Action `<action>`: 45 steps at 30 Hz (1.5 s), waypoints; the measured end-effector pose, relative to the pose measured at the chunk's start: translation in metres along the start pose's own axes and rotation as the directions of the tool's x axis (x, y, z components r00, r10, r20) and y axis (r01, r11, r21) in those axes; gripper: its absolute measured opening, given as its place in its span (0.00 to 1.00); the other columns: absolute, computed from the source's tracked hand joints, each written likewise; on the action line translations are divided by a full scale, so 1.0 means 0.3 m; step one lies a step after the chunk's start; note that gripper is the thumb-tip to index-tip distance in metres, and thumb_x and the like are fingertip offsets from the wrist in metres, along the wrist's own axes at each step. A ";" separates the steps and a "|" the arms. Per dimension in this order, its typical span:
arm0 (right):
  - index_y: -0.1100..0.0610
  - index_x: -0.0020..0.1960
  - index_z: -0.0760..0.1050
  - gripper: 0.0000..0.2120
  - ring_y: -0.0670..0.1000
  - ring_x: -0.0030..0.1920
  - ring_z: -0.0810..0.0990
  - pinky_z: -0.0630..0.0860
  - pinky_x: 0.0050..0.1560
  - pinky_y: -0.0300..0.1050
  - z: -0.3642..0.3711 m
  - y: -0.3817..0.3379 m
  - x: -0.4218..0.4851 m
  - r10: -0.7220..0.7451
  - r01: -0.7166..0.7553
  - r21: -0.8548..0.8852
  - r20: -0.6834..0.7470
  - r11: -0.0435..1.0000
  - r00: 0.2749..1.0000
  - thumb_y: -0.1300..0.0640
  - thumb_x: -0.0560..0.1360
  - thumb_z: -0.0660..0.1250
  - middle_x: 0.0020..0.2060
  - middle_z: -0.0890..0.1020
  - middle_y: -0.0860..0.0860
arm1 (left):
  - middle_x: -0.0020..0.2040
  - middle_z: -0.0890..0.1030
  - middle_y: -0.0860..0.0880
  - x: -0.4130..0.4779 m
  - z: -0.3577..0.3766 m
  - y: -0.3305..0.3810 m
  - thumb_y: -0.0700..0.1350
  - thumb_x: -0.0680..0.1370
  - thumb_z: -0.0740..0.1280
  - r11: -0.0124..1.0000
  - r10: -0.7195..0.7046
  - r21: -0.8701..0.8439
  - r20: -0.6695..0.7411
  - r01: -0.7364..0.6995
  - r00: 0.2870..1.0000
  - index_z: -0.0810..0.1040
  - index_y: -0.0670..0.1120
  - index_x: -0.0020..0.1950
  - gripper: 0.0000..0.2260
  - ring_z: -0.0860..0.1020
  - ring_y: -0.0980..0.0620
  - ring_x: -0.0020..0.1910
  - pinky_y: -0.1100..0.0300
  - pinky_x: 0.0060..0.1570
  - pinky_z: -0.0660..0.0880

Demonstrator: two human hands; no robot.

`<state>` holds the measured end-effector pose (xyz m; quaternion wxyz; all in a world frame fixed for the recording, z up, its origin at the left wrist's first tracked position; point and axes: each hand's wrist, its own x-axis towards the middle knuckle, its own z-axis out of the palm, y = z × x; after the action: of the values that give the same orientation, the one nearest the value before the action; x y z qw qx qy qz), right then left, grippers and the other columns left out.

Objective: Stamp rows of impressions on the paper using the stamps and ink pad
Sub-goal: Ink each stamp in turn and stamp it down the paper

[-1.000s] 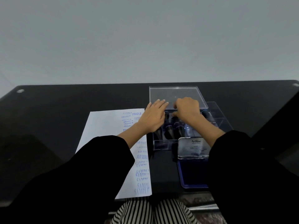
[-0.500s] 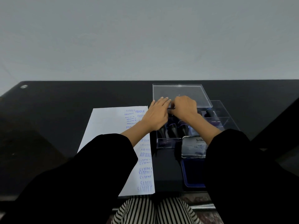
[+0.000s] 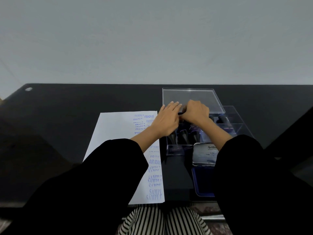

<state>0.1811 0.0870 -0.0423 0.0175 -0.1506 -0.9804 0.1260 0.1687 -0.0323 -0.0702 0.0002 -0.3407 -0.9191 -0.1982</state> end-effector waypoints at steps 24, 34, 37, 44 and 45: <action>0.58 0.49 0.74 0.08 0.49 0.32 0.77 0.82 0.34 0.42 -0.275 0.124 -0.264 0.148 -0.079 0.809 -0.010 0.583 0.989 0.64 0.72 0.70 0.43 0.77 0.58 | 0.71 0.67 0.43 -0.181 -0.238 0.142 0.41 0.82 0.52 0.999 0.038 0.015 -0.048 -0.038 0.998 0.64 0.39 0.71 0.18 0.65 0.47 0.70 0.60 0.68 0.58; 0.59 0.52 0.74 0.10 0.49 0.34 0.77 0.78 0.34 0.39 -0.363 0.138 -0.537 0.071 0.029 0.715 -0.110 0.698 0.991 0.65 0.72 0.69 0.35 0.77 0.53 | 0.71 0.68 0.42 -0.347 -0.280 0.316 0.41 0.82 0.52 0.994 0.097 0.053 0.020 -0.098 0.995 0.64 0.40 0.71 0.18 0.66 0.46 0.70 0.58 0.68 0.60; 0.59 0.50 0.74 0.09 0.50 0.34 0.77 0.79 0.29 0.35 -0.347 0.146 -0.595 0.049 0.056 0.687 -0.132 0.725 0.990 0.65 0.71 0.69 0.41 0.78 0.57 | 0.68 0.70 0.42 -0.385 -0.235 0.334 0.41 0.82 0.53 0.993 0.100 0.051 0.048 -0.102 0.994 0.66 0.40 0.70 0.17 0.69 0.45 0.67 0.56 0.66 0.64; 0.62 0.53 0.75 0.11 0.54 0.37 0.78 0.81 0.34 0.43 -0.228 0.176 -0.691 0.000 0.086 0.613 -0.139 0.786 0.990 0.66 0.71 0.70 0.39 0.78 0.54 | 0.67 0.72 0.42 -0.484 -0.093 0.326 0.40 0.81 0.55 0.997 0.078 0.007 0.074 -0.079 0.994 0.68 0.40 0.70 0.17 0.70 0.45 0.66 0.55 0.65 0.66; 0.62 0.53 0.75 0.11 0.54 0.37 0.78 0.81 0.35 0.44 -0.204 0.180 -0.700 -0.018 0.096 0.604 -0.135 0.791 0.991 0.65 0.72 0.70 0.40 0.78 0.54 | 0.68 0.71 0.42 -0.495 -0.065 0.321 0.40 0.81 0.55 0.998 0.066 0.000 0.078 -0.066 0.995 0.67 0.40 0.70 0.18 0.70 0.45 0.67 0.55 0.65 0.65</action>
<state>0.4017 0.0885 0.0039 0.1286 -0.1147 -0.8887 0.4249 0.3403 -0.0661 -0.0372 -0.0287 -0.3785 -0.9068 -0.1832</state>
